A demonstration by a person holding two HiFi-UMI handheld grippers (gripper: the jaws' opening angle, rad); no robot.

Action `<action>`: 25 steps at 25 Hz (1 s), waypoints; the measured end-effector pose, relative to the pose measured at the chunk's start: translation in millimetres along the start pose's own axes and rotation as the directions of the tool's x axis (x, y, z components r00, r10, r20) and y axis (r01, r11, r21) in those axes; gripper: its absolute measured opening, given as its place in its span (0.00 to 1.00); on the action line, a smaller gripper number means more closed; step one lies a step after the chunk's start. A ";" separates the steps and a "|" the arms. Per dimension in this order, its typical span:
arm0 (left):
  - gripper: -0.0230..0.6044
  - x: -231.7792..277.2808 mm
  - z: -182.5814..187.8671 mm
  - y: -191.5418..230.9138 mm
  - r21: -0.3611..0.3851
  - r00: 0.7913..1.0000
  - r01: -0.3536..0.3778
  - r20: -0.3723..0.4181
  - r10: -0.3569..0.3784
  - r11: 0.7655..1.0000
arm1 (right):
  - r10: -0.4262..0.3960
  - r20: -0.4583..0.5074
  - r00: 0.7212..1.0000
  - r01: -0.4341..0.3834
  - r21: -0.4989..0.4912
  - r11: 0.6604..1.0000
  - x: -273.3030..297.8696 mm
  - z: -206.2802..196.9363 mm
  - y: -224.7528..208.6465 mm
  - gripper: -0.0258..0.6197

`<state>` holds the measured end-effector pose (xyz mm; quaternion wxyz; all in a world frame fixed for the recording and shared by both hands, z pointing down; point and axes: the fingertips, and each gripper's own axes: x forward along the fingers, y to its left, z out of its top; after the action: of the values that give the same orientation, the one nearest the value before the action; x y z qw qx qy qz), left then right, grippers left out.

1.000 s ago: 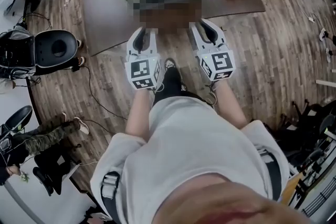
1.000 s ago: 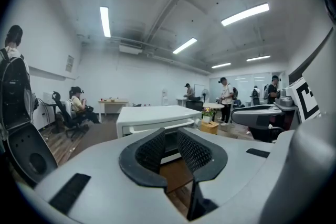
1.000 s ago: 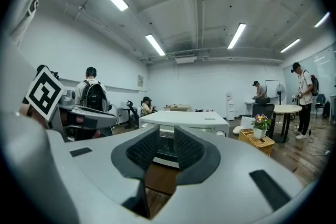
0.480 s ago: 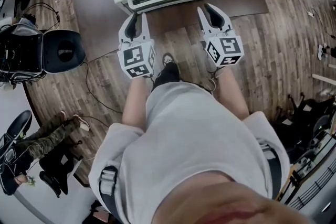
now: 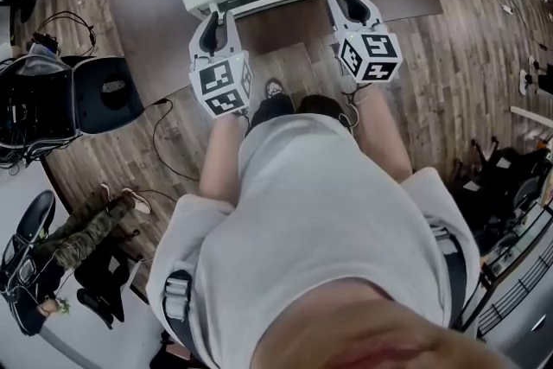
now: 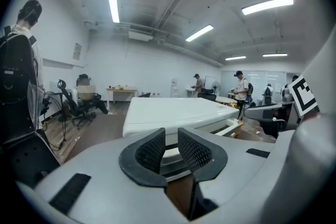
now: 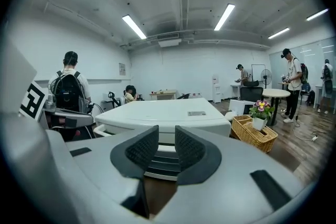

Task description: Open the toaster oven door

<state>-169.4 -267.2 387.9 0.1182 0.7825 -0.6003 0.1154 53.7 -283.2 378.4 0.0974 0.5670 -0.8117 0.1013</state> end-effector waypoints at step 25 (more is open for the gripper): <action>0.19 42.7 -26.3 28.7 -0.102 0.973 -0.162 -0.184 0.141 0.982 | 0.015 -0.209 0.978 -0.003 0.054 0.999 65.2 -30.6 -45.3 0.24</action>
<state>-187.4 -304.9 427.9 0.2070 0.7129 -0.6513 0.1572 75.6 -348.7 428.0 0.1665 0.5519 -0.7965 0.1826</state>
